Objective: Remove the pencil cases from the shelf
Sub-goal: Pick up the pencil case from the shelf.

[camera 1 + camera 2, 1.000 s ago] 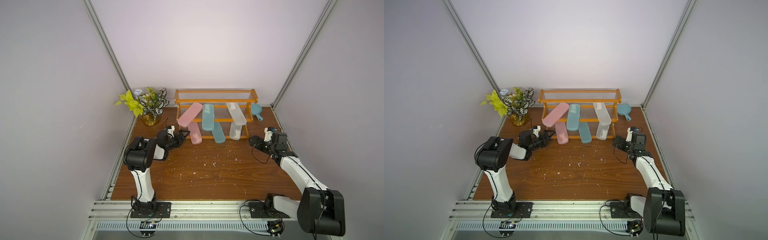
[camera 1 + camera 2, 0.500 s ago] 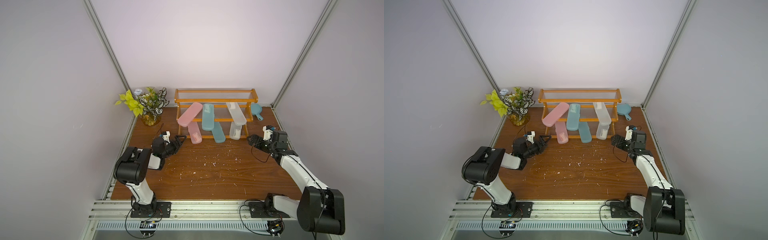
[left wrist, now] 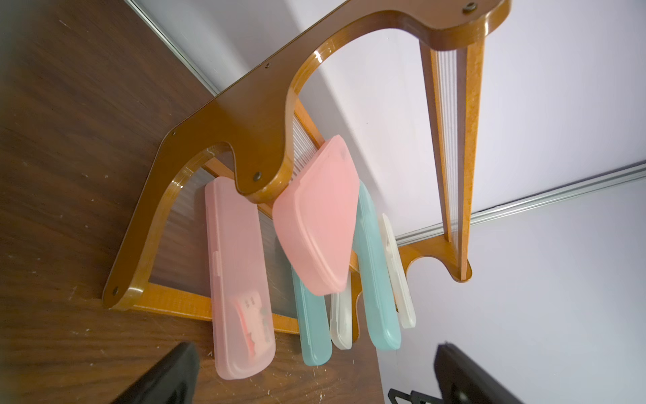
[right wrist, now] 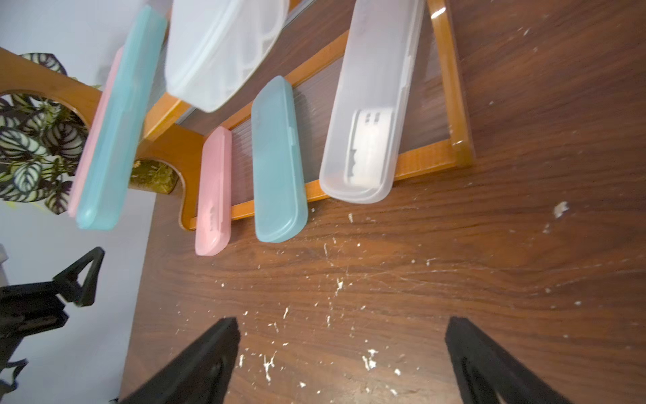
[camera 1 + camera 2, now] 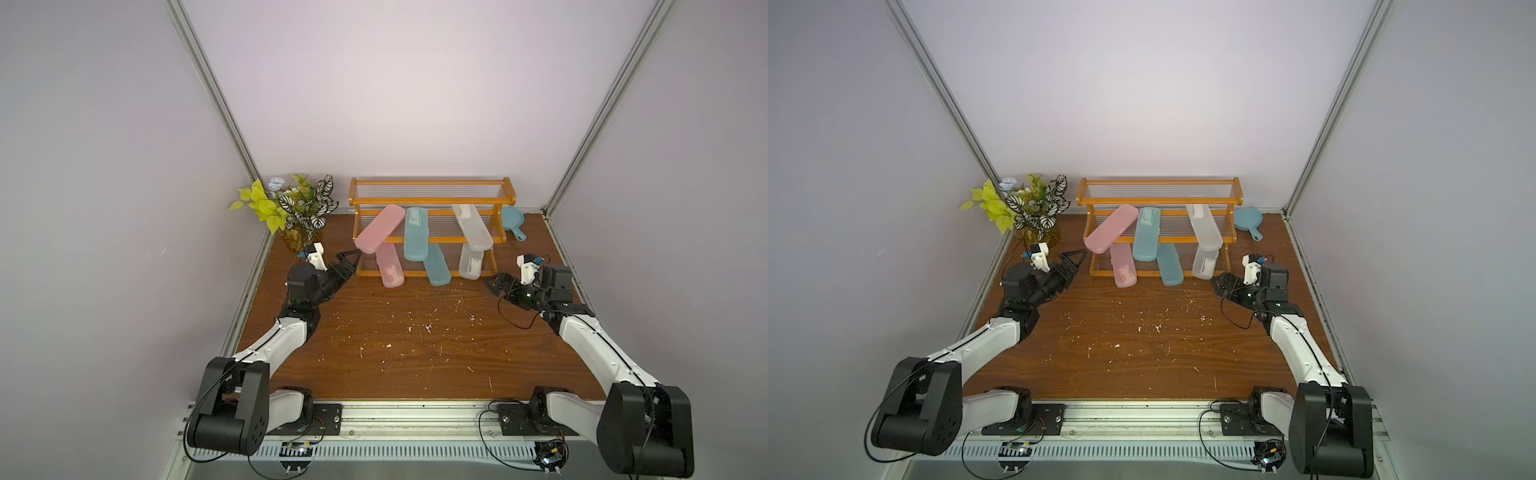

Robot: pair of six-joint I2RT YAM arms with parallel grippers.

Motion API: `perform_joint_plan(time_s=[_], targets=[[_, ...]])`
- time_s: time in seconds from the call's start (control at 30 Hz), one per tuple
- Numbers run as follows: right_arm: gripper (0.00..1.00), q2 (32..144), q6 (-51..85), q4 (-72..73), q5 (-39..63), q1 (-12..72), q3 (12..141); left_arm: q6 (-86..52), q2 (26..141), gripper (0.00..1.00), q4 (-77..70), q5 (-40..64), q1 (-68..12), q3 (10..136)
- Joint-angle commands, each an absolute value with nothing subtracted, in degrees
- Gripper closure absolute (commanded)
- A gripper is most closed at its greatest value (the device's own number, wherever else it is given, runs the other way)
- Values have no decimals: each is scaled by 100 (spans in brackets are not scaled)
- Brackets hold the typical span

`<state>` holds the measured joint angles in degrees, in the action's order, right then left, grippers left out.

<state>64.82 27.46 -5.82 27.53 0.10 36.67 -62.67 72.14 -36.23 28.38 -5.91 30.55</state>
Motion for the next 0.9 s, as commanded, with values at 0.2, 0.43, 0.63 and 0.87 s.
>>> perform_joint_plan(time_s=[0.2,0.43,0.63,0.87], targets=[[1,6039,3608,-311,2971,668,3555,-6681,7828,1,-3186,2935,-525,3972],[1,5974,3425,-249,3269,703,3524,-7410,8141,1,-4252,2932,-527,3792],[4,5864,3375,-365,3321,705,3538,-7576,8393,5,-4627,3141,-536,3735],[9,5717,3536,-393,3271,704,3348,-7726,8828,14,-5018,3321,-649,3844]])
